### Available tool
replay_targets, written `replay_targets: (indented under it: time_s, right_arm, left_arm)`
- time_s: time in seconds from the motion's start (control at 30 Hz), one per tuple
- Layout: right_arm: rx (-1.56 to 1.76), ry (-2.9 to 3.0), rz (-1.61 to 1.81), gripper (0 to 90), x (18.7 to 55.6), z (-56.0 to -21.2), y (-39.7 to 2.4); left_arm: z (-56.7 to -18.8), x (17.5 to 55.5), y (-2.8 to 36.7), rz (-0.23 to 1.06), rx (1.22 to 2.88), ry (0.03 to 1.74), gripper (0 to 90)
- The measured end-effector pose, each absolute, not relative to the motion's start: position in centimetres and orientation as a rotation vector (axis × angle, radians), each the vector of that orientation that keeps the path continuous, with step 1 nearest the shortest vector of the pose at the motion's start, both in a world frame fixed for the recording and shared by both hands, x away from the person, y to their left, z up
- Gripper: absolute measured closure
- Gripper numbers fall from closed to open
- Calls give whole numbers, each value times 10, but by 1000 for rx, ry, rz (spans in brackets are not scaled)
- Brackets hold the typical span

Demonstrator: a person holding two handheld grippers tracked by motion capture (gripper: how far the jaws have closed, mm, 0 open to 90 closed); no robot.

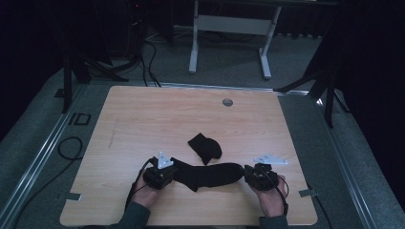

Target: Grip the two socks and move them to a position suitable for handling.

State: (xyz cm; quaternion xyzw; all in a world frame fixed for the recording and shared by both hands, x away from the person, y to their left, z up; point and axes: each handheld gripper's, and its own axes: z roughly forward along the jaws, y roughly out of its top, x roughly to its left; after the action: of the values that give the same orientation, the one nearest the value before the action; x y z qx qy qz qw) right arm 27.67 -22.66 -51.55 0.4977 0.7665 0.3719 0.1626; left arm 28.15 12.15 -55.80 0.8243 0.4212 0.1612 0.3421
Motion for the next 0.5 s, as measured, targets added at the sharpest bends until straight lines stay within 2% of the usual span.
replay_targets:
  time_s: [0.03,0.1,0.3,0.5]
  right_arm:
    - [1411,2167,1067,638,277,-512,-228]
    - [1399,2162,1080,610,278,-509,-228]
    - [1359,2186,1084,575,294,-507,-218]
    - [1337,2220,1092,569,319,-509,-199]
  left_arm:
    - [-558,281,122,413,2139,1094,797]
    - [-557,281,123,402,2122,1094,766]
    - [-551,282,130,415,2071,1097,677]
    - [-548,286,142,440,2033,1137,650]
